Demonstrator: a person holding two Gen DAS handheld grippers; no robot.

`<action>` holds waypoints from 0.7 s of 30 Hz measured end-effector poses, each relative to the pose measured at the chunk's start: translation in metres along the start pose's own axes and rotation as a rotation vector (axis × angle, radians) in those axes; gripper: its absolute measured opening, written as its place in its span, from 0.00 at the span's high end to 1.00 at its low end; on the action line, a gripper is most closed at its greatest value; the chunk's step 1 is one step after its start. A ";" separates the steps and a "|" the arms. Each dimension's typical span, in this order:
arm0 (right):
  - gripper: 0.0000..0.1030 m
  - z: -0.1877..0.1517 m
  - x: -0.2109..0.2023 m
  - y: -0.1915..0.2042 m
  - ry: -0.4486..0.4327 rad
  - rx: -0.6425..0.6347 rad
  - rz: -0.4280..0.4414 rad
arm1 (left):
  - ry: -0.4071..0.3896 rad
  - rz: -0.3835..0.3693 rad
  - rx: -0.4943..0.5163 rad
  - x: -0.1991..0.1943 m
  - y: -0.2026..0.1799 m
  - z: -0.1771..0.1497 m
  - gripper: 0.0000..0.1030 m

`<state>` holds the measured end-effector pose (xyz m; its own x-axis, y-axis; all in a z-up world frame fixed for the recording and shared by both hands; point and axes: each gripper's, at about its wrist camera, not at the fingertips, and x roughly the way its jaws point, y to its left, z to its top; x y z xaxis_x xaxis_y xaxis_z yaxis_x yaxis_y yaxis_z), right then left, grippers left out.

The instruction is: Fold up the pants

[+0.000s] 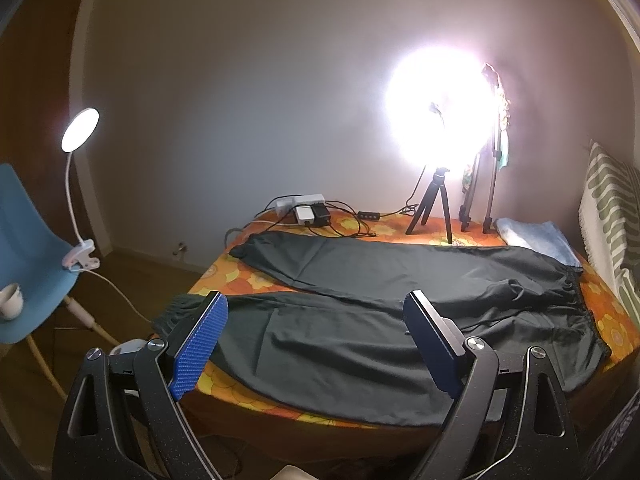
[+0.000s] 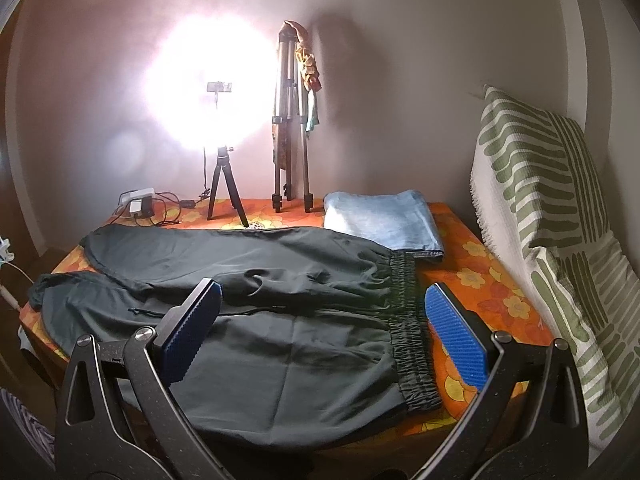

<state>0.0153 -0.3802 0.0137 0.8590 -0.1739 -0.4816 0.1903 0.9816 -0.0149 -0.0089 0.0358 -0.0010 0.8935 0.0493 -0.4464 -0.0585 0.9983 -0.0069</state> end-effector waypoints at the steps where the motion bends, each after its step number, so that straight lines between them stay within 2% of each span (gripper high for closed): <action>1: 0.00 0.000 0.000 0.000 -0.001 0.000 -0.001 | 0.002 -0.001 -0.002 0.000 0.001 0.000 0.13; 21: 0.00 -0.001 0.003 -0.006 0.003 0.015 -0.005 | 0.002 0.006 0.013 0.002 -0.012 -0.002 0.13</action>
<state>0.0158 -0.3864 0.0116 0.8563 -0.1787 -0.4845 0.2019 0.9794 -0.0045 -0.0074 0.0241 -0.0040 0.8921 0.0548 -0.4484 -0.0575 0.9983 0.0075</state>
